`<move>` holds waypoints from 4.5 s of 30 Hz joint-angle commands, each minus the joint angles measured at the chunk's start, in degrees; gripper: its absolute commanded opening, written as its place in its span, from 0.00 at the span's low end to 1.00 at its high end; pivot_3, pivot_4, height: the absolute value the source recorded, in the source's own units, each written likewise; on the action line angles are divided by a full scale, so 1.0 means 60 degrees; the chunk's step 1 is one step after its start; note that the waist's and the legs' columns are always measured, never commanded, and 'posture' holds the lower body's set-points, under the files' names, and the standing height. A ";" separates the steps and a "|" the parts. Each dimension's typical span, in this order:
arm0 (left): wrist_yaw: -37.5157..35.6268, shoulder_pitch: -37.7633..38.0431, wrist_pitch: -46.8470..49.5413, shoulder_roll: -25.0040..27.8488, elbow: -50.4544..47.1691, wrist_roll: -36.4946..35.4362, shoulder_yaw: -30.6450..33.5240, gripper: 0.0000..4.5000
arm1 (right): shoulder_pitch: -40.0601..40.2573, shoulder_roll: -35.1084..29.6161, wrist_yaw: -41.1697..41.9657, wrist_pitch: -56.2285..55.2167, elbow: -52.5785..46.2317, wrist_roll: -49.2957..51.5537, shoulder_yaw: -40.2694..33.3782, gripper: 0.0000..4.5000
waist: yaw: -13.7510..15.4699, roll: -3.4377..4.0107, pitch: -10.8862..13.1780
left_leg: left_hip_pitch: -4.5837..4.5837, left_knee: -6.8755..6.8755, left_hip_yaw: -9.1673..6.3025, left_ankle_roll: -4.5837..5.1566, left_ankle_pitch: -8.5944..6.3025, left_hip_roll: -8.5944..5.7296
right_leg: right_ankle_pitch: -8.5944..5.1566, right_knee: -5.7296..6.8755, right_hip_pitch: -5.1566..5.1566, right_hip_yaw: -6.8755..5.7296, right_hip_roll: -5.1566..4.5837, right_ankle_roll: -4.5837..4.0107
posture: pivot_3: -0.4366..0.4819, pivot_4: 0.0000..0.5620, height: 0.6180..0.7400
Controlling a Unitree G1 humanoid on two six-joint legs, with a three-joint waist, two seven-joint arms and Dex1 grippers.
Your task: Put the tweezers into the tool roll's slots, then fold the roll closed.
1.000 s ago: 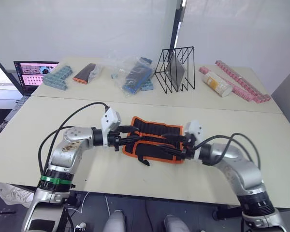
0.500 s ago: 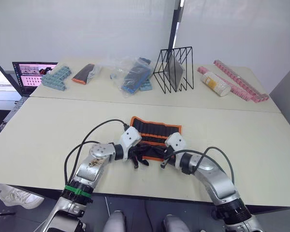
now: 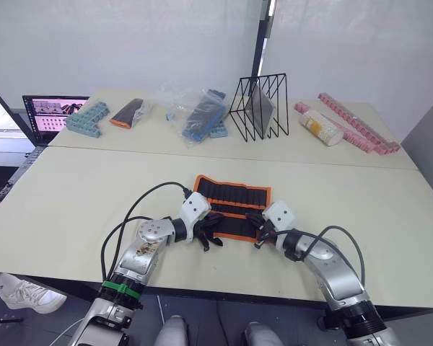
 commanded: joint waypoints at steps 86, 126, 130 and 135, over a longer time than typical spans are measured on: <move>-0.2725 0.2793 0.4091 0.5541 -0.5266 -0.4836 0.4491 0.48 | -0.0708 -0.1847 0.1447 0.8622 -0.0624 0.6450 -0.2822 1.00 | -0.0308 -0.0012 0.0049 | -0.0066 -0.0043 0.0006 0.0004 -0.0004 0.0021 | -0.0005 -0.0080 -0.0055 0.0002 0.0007 -0.0005 | 0.48 0.27 0.96; -0.2284 0.3157 0.4090 0.5556 -0.5596 -0.4878 0.4263 1.00 | -0.1345 -0.0322 0.1101 0.9731 0.0569 0.7535 -0.4102 0.01 | -0.0274 -0.0017 0.0048 | -0.0044 -0.0077 0.0020 0.0003 -0.0004 0.0023 | -0.0010 -0.0083 -0.0059 0.0008 0.0006 -0.0015 | 0.48 0.27 0.96; -0.2339 0.3001 0.3882 0.5499 -0.5382 -0.4699 0.4027 1.00 | -0.1317 -0.0559 0.1190 0.9791 0.0607 0.7700 -0.4277 0.01 | -0.0220 -0.0017 0.0048 | -0.0054 -0.0069 0.0020 0.0003 -0.0004 0.0019 | -0.0010 -0.0083 -0.0059 0.0009 0.0003 -0.0015 | 0.48 0.27 0.96; -0.2385 0.2891 0.3665 0.5404 -0.5206 -0.4567 0.3786 1.00 | -0.1176 -0.1044 0.1266 0.9810 0.0638 0.7743 -0.4554 0.01 | -0.0188 -0.0016 0.0049 | -0.0079 -0.0059 0.0017 0.0003 -0.0005 0.0017 | -0.0010 -0.0084 -0.0073 0.0008 0.0002 -0.0015 | 0.48 0.27 0.96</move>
